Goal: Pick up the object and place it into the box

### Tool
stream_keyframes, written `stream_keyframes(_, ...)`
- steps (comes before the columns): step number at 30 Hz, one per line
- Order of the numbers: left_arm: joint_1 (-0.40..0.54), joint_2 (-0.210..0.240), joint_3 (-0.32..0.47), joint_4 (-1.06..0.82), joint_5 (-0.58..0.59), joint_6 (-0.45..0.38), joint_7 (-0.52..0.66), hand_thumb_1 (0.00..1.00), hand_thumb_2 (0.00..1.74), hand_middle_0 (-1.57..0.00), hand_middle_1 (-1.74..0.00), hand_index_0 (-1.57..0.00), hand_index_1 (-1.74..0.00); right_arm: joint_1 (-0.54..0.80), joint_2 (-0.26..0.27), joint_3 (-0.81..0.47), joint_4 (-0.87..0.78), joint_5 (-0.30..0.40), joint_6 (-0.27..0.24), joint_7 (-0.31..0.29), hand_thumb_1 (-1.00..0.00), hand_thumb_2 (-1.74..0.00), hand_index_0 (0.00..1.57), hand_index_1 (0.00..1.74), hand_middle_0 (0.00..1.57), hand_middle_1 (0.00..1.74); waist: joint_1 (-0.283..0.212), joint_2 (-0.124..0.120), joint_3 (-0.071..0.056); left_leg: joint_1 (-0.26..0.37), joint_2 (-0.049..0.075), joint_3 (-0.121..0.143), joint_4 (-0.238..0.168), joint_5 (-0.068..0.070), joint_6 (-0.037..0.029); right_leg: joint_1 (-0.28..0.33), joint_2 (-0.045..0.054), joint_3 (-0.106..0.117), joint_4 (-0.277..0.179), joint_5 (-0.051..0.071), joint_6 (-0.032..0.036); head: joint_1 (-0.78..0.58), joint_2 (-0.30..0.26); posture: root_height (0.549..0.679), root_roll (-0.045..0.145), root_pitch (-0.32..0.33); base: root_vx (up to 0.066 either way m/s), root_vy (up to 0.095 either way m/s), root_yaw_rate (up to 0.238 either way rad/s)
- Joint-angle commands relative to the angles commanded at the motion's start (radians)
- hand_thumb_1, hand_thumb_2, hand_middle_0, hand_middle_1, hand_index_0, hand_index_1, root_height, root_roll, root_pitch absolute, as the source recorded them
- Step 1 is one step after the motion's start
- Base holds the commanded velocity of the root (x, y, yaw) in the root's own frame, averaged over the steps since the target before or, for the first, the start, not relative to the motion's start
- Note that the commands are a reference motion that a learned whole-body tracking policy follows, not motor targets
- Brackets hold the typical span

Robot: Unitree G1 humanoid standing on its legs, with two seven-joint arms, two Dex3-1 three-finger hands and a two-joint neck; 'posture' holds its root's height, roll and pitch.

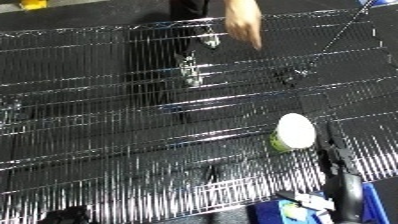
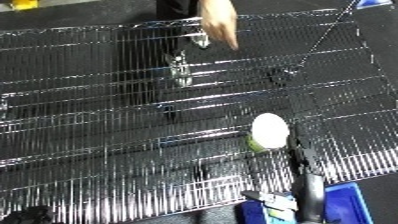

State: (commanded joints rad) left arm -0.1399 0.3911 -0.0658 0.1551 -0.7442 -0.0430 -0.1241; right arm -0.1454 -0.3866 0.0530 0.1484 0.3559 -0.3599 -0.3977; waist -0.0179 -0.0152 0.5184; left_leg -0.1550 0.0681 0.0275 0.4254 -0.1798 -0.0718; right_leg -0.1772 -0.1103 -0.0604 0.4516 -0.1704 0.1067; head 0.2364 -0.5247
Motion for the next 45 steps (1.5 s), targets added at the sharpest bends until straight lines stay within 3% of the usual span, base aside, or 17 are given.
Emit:
stream_keyframes(6,0.003,0.007,0.002,-0.003,0.002,0.005,-0.004,1.0,1.74,-1.57,-1.74,-1.57,-1.74,0.004,-0.011,-0.016,0.015,0.01,-0.017,-0.015,0.0,0.0,0.0,0.0,0.0,0.0,-0.015,0.008,0.002,-0.015,0.004,0.005,0.031,-0.014,-0.0004,-0.014,0.0064,0.011,0.023,-0.009,-0.0073,0.051,-0.001,0.667,0.028,-0.057,0.009,-0.034,-0.098)
stream_keyframes(11,0.004,0.008,-0.003,-0.001,0.002,0.009,-0.01,1.0,1.74,-1.57,-1.74,-1.57,-1.74,0.001,-0.026,-0.025,0.027,0.013,-0.016,-0.013,0.0,0.0,0.0,0.0,0.0,0.0,-0.026,0.017,0.002,-0.03,0.006,0.008,0.046,-0.017,-0.0024,-0.027,0.0088,0.017,0.031,-0.011,-0.0127,0.086,0.001,0.666,0.032,-0.052,0.019,-0.033,-0.072)
stream_keyframes(15,0.003,0.01,-0.014,-0.003,0.004,0.009,-0.002,1.0,1.74,-1.57,-1.74,-1.57,-1.74,-0.007,-0.041,-0.023,0.035,0.009,-0.008,-0.014,0.0,0.0,0.0,0.0,0.0,0.0,-0.031,0.026,0.002,-0.055,0.008,0.006,0.063,-0.018,-0.005,-0.051,0.0111,0.022,0.048,-0.014,-0.0171,0.092,0.041,0.665,0.036,-0.043,0.013,-0.042,-0.067)
stream_keyframes(25,-0.047,0.026,-0.059,-0.016,-0.003,-0.014,0.054,1.0,1.74,-1.57,-1.74,-1.57,-1.74,-0.119,-0.091,-0.005,0.075,0.014,0.03,-0.03,0.0,0.0,0.0,0.0,0.0,0.0,-0.04,0.054,0.002,-0.166,-0.008,0.001,0.117,-0.023,-0.0033,-0.176,0.0184,0.035,0.123,-0.025,-0.0261,0.134,0.13,0.659,0.047,0.012,-0.046,-0.02,-0.03)
stream_keyframes(32,-0.088,0.027,-0.096,-0.022,-0.019,-0.028,0.102,1.0,1.74,-1.57,-1.74,-1.57,-1.74,-0.22,-0.136,0.016,0.134,0.023,0.048,-0.026,0.0,0.0,0.0,0.0,0.0,0.0,-0.043,0.082,0.002,-0.242,-0.028,-0.003,0.172,-0.027,-0.0037,-0.255,0.0123,0.045,0.184,-0.045,-0.0368,0.162,0.141,0.654,0.063,0.045,-0.049,0.023,0.007)
stream_keyframes(38,-0.097,0.015,-0.108,-0.016,-0.022,-0.041,0.111,1.0,1.74,-1.57,-1.74,-1.57,-1.74,-0.275,-0.163,0.015,0.158,0.021,0.063,0.001,0.0,0.0,0.0,0.0,0.0,0.0,-0.043,0.102,0.002,-0.273,-0.033,0.001,0.186,-0.019,-0.0072,-0.293,0.0055,0.048,0.208,-0.057,-0.0431,0.176,0.164,0.651,0.073,0.064,-0.019,0.02,0.015)
stream_keyframes(45,-0.101,0.006,-0.114,-0.003,-0.016,-0.049,0.112,1.0,1.74,-1.57,-1.74,-1.57,-1.74,-0.333,-0.18,0.017,0.167,-0.001,0.09,0.026,0.0,0.0,0.0,0.0,0.0,0.0,-0.036,0.112,0.002,-0.3,-0.033,0.001,0.2,-0.018,-0.0087,-0.323,0.0031,0.046,0.232,-0.066,-0.0469,0.185,0.165,0.649,0.078,0.079,0.013,-0.019,0.03)
